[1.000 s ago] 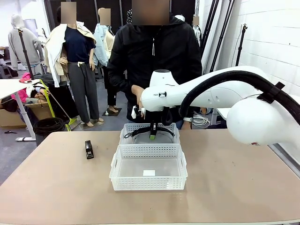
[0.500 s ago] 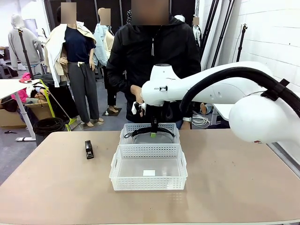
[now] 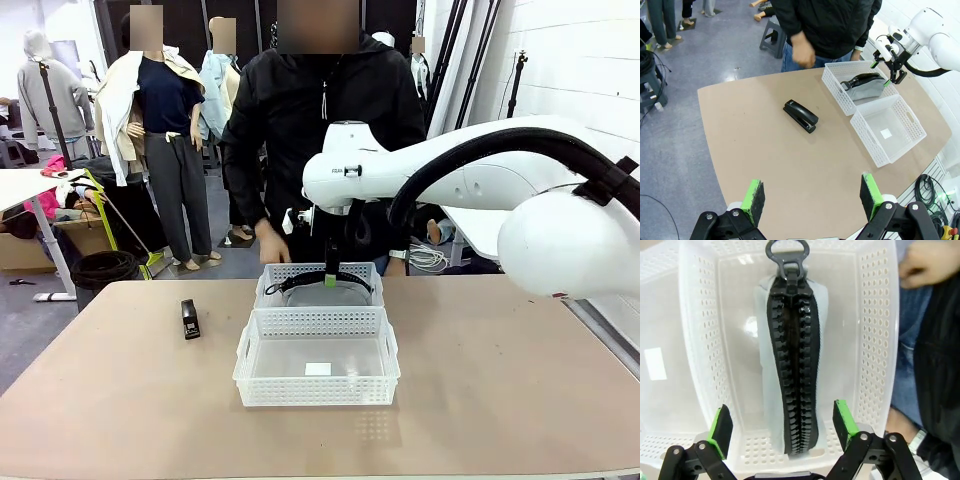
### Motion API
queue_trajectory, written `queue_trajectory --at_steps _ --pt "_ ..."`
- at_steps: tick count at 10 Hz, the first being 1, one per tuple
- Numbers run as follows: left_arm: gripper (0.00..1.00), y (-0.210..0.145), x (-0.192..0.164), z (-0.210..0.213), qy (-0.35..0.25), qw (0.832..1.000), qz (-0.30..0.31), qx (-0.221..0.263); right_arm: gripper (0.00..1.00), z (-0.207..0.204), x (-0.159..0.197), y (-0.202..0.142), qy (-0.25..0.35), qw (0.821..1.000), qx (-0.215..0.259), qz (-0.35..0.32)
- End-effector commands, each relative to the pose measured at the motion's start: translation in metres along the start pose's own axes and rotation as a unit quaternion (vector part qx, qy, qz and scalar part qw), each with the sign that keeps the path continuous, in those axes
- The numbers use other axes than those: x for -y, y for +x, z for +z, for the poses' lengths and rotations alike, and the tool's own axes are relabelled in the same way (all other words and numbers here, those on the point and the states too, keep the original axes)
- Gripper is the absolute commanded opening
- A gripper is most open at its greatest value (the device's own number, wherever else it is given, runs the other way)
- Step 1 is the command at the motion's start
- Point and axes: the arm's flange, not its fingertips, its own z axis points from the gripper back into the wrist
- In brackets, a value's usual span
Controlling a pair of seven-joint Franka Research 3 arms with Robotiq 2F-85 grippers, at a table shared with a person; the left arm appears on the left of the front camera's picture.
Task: Distribute items into two baskets.
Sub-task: Place the picked Pencil pouch into the Organizing basket as instructed by the person, then pick up the Stapler that the person points to.
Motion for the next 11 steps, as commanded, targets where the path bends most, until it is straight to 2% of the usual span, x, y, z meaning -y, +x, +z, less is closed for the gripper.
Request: queue_trajectory --at_steps 1,11 --pt "1.0 -0.0001 -0.0012 0.0001 -0.003 1.0 0.001 0.008 1.0 -0.0003 0.0019 0.0002 -0.009 1.0 -0.002 0.001" --pt "1.0 -0.0001 -0.0012 0.0001 -0.003 1.0 0.001 0.008 1.0 -0.0003 0.0019 0.0002 -0.009 1.0 -0.002 0.001"
